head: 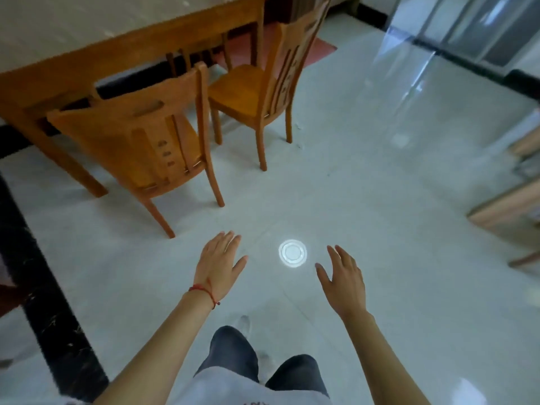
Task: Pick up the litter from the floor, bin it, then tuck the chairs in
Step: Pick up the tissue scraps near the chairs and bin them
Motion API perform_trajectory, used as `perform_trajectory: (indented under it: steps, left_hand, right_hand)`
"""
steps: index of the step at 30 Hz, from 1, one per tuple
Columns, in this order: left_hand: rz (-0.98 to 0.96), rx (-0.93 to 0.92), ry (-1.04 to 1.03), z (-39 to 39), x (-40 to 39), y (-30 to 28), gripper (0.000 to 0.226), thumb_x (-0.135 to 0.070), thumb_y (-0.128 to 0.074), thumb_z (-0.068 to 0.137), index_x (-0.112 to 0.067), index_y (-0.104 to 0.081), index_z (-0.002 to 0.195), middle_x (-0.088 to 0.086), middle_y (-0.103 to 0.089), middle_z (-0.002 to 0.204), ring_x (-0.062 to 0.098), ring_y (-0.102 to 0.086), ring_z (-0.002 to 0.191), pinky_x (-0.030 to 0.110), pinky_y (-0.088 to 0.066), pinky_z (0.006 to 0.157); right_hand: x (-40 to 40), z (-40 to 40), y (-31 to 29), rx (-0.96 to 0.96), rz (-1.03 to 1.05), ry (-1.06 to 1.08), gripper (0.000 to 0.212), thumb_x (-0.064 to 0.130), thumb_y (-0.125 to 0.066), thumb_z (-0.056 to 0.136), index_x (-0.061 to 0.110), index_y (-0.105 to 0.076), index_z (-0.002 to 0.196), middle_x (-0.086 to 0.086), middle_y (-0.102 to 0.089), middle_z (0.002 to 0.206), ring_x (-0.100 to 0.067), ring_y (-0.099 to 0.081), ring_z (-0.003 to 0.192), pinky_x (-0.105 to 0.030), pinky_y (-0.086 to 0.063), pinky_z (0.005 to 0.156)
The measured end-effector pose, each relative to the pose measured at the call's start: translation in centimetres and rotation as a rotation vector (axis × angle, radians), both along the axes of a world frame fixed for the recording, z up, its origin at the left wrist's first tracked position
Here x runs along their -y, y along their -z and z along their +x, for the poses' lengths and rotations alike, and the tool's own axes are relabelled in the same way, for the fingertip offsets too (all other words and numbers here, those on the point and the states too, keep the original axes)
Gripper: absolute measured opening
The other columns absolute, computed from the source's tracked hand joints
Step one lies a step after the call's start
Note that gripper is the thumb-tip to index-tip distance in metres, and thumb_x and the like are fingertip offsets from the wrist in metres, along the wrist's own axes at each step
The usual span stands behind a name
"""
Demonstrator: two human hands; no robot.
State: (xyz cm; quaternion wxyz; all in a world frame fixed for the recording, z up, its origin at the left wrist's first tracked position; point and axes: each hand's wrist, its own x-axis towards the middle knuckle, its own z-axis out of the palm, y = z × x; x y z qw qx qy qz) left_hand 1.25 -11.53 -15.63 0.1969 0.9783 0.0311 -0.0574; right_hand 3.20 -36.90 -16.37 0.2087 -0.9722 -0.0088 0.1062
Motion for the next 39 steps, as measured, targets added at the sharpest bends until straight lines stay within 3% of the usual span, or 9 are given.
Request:
perform_trajectory:
  steps: [11,15,21,29,39]
  left_hand:
    - [0.006,0.056,0.395,11.8,1.9,0.9,0.05,-0.032,-0.052,0.09,-0.002,-0.046,0.129,0.019,-0.048,0.136,0.035,-0.038,0.13,0.043,-0.029,0.108]
    - [0.007,0.011,0.492,14.7,3.8,1.6,0.06,-0.046,-0.035,0.084,-0.001,-0.056,0.119,0.02,-0.058,0.124,0.039,-0.051,0.119,0.048,-0.04,0.099]
    - [0.003,-0.007,0.588,19.5,8.3,2.3,0.059,-0.044,-0.035,0.082,-0.001,-0.059,0.114,0.021,-0.062,0.117,0.039,-0.056,0.111,0.05,-0.044,0.093]
    - [0.036,-0.027,0.633,29.2,17.2,2.8,0.057,-0.043,-0.036,0.082,-0.001,-0.06,0.113,0.02,-0.063,0.116,0.039,-0.058,0.109,0.05,-0.046,0.09]
    - [0.032,0.008,0.603,42.4,31.5,1.1,0.062,-0.046,-0.032,0.083,-0.001,-0.057,0.119,0.02,-0.06,0.121,0.039,-0.054,0.115,0.049,-0.042,0.095]
  right_hand:
    - [1.3,0.7,0.6,0.015,-0.015,0.425,0.053,0.037,-0.047,0.093,0.012,-0.037,0.138,-0.011,-0.037,0.146,-0.026,-0.033,0.135,-0.039,-0.031,0.108]
    - [1.9,1.4,0.8,0.038,-0.01,0.507,0.051,0.034,-0.052,0.092,0.01,-0.041,0.136,-0.013,-0.042,0.143,-0.03,-0.038,0.132,-0.042,-0.034,0.105]
    - [5.5,4.0,1.5,0.049,-0.025,0.602,0.051,0.033,-0.053,0.091,0.008,-0.043,0.134,-0.015,-0.044,0.141,-0.031,-0.04,0.131,-0.043,-0.035,0.104]
    - [14.2,12.5,2.2,0.056,-0.001,0.656,0.051,0.033,-0.053,0.091,0.009,-0.043,0.134,-0.014,-0.043,0.142,-0.031,-0.039,0.131,-0.042,-0.034,0.105]
    - [27.9,27.7,0.5,0.085,0.011,0.547,0.052,0.035,-0.05,0.092,0.011,-0.04,0.136,-0.014,-0.041,0.144,-0.03,-0.037,0.133,-0.042,-0.033,0.106]
